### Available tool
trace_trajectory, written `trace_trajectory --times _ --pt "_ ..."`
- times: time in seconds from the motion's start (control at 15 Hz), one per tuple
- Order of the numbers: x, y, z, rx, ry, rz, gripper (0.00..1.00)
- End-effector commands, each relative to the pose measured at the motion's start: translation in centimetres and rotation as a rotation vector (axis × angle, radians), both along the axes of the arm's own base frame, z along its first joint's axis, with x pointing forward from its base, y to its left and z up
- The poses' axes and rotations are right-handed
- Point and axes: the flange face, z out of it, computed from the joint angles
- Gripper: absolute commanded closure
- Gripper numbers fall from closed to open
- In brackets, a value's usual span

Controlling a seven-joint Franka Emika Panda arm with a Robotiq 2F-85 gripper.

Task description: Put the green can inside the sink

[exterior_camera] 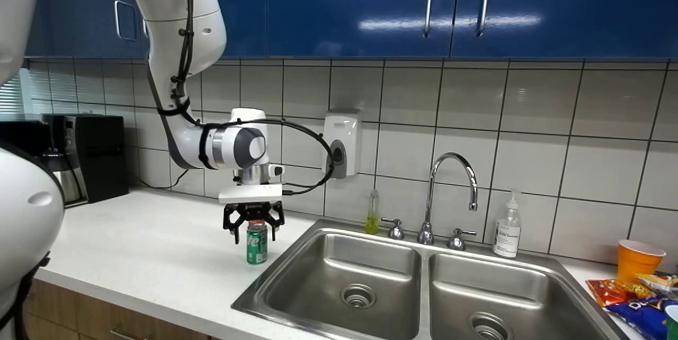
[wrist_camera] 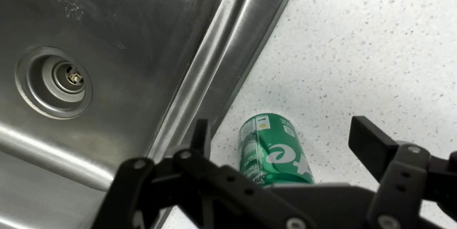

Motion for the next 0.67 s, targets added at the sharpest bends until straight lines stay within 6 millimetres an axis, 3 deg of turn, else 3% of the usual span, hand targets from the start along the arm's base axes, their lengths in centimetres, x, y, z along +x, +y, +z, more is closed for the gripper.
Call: trace_trajectory --times 0.0,0.6 --pt "1.5 0.6 -0.4 0.008 -0.013 -0.01 0.0" --pt "3.7 1.4 -1.3 0.017 -0.021 0.007 0.0"
